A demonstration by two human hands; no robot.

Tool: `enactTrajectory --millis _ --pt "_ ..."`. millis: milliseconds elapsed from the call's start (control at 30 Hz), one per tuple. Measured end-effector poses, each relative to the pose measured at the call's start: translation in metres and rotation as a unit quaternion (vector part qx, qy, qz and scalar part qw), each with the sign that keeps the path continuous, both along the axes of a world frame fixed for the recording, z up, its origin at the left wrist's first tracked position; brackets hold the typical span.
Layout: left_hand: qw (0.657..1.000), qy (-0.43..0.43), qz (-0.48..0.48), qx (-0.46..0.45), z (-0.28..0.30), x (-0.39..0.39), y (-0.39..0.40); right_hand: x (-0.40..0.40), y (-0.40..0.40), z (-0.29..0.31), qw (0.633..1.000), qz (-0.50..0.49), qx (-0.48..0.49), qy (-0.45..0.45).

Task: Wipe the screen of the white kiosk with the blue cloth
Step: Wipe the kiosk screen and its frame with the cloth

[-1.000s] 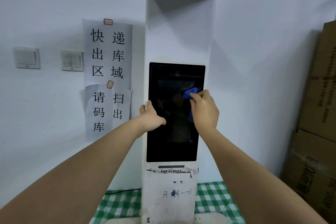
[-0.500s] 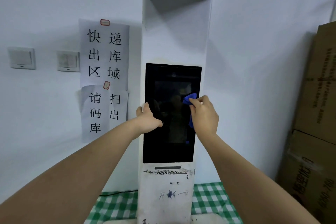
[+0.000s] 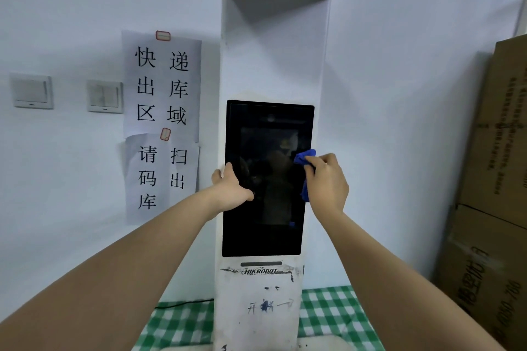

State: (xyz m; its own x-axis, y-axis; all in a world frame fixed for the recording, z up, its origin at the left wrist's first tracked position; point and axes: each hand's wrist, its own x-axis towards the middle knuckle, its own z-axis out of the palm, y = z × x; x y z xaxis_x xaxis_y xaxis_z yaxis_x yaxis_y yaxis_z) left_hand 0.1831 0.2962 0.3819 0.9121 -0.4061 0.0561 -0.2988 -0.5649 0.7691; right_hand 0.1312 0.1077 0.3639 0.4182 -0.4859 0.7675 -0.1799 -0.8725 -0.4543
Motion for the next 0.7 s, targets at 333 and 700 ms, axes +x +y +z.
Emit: enactTrajectory --millis 333,700 --pt "1.0 -0.003 0.003 0.005 -0.003 0.002 0.001 0.003 -0.001 0.005 1.0 -0.002 0.027 -0.015" --pt "1.0 -0.005 0.001 0.003 -0.001 0.002 0.002 0.006 0.003 0.025 0.999 -0.01 0.016 -0.026"
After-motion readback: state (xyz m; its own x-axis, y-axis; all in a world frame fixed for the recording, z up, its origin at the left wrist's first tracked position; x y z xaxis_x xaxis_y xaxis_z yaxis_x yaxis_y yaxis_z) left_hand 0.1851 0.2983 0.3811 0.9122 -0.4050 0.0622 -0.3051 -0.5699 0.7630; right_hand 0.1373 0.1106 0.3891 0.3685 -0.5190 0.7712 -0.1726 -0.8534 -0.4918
